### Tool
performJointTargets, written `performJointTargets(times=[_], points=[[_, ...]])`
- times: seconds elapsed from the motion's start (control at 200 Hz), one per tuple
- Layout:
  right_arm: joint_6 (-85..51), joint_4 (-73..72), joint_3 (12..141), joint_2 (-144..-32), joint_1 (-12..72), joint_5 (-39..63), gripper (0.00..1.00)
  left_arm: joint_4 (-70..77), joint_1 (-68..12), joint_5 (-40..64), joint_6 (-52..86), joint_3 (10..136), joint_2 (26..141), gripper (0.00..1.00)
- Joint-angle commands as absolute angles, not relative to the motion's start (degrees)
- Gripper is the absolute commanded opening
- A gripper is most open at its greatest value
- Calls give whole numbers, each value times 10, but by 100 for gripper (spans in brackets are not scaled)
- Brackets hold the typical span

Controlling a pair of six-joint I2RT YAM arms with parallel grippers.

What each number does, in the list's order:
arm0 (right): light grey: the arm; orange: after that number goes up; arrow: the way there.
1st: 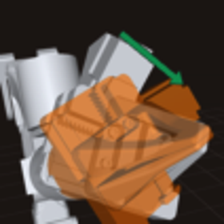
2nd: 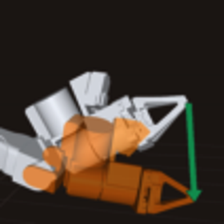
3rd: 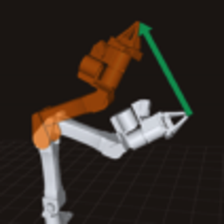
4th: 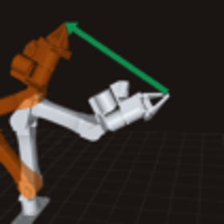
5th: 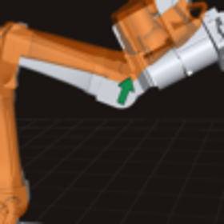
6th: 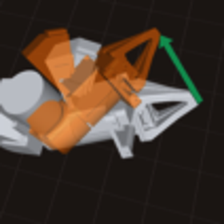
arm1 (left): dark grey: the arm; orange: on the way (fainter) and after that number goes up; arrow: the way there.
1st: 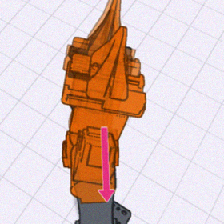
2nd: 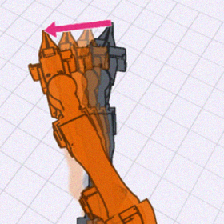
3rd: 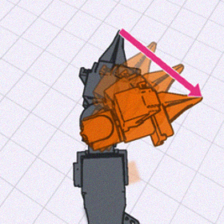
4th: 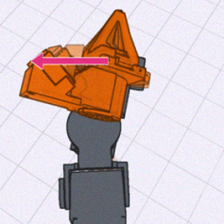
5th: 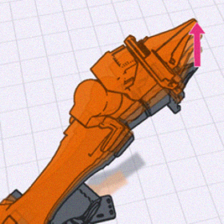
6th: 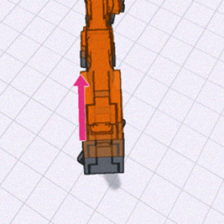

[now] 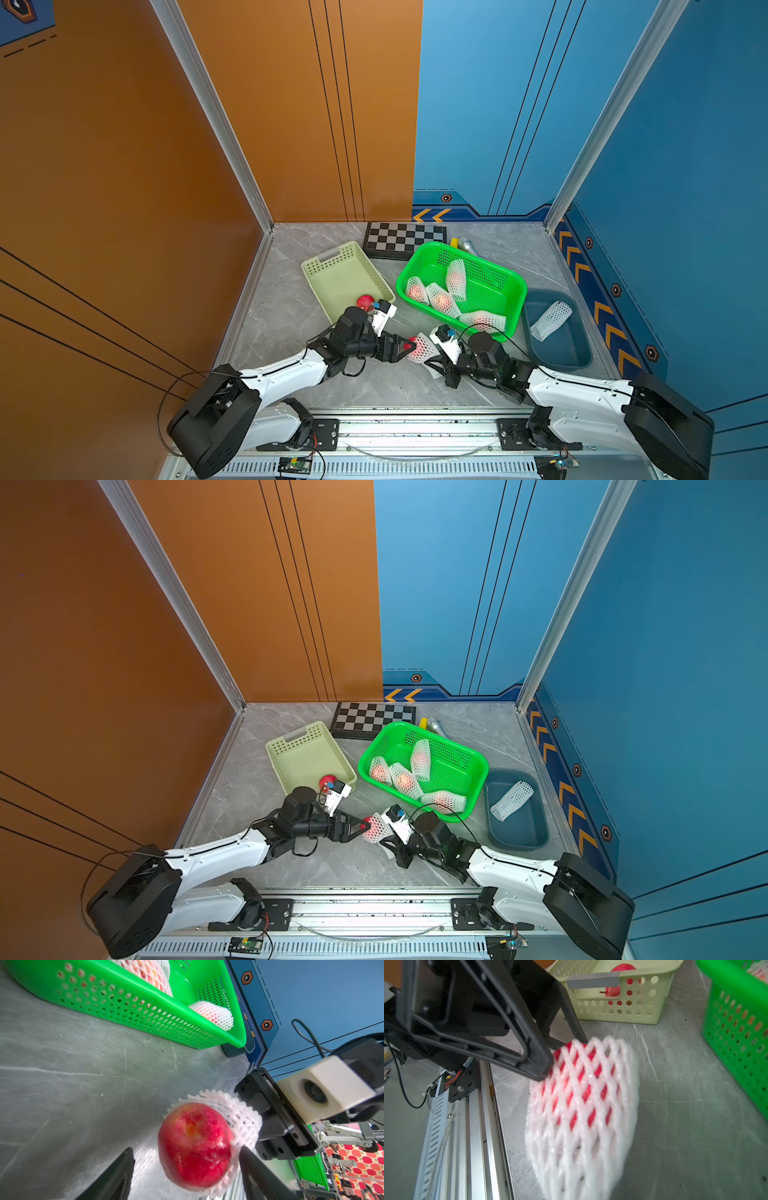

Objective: Remove foam nets from apples
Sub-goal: Pick up the apple from the center of the board.

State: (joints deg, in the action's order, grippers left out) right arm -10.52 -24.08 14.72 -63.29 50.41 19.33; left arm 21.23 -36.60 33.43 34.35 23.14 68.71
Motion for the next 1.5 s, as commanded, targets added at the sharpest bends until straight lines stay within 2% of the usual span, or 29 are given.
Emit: performJointTargets(times=[0.0, 0.441, 1.057, 1.112, 1.207, 1.362, 1.492], points=[[-91, -251, 129, -607, 500, 204, 0, 224, -357, 338, 348, 221, 673, 80], [-68, -257, 118, -555, 499, 210, 0, 269, -368, 403, 361, 233, 696, 78], [-34, -260, 157, -596, 498, 250, 0, 282, -389, 435, 361, 250, 727, 79], [-34, -260, 161, -601, 496, 249, 0, 283, -388, 430, 361, 248, 726, 74], [-36, -257, 163, -606, 494, 248, 0, 285, -385, 420, 361, 245, 720, 60], [-46, -254, 155, -607, 490, 241, 0, 285, -361, 391, 367, 234, 702, 55], [-52, -242, 151, -602, 482, 224, 0, 285, -340, 366, 372, 225, 680, 54]])
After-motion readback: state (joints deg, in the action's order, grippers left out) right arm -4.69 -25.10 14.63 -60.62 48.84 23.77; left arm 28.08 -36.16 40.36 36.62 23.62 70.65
